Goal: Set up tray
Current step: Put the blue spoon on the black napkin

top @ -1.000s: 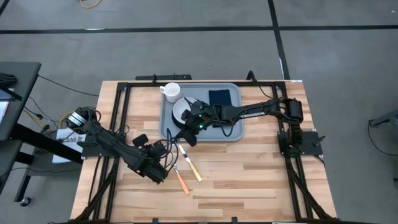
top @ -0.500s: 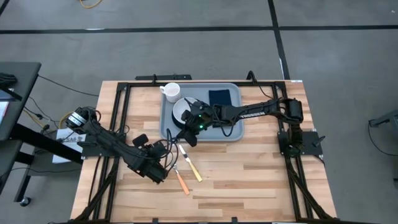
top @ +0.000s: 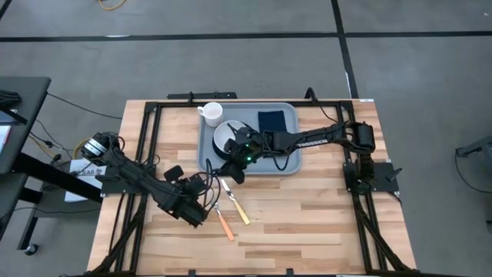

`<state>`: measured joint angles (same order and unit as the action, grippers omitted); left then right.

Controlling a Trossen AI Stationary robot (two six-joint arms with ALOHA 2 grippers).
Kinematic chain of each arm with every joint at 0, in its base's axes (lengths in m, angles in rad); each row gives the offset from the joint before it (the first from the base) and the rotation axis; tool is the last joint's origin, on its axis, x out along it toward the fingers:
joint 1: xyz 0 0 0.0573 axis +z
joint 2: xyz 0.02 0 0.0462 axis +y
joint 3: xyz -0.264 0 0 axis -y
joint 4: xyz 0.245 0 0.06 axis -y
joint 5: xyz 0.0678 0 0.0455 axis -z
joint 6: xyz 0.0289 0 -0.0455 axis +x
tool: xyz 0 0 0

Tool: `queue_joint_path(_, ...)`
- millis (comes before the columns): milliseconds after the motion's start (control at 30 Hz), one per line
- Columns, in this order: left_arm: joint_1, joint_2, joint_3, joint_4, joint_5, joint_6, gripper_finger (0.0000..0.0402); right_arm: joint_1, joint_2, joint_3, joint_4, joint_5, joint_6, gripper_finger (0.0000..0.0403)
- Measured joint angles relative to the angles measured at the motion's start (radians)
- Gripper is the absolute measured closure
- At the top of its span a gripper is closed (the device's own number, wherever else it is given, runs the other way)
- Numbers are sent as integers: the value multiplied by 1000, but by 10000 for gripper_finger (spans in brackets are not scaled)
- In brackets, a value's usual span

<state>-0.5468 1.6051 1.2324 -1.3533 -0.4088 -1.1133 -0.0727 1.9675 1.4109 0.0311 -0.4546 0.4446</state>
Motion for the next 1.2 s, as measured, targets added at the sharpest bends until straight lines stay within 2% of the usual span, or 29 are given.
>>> queue_joint_path(400,0,0,0,2,-19,-2,337,-2,0,0,11,8,-7,336)
queue_joint_path(633,0,0,0,10,-23,-10,338,-4,0,0,7,28,-27,393)
queue_joint_path(900,1,0,2,16,-12,-10,337,-12,1,-1,-3,41,-50,400)
queue_joint_path(1033,0,0,2,56,4,36,316,-11,1,-1,-3,39,-56,401)
queue_joint_path(1200,0,0,2,89,8,63,271,-10,1,-1,1,30,-56,403)
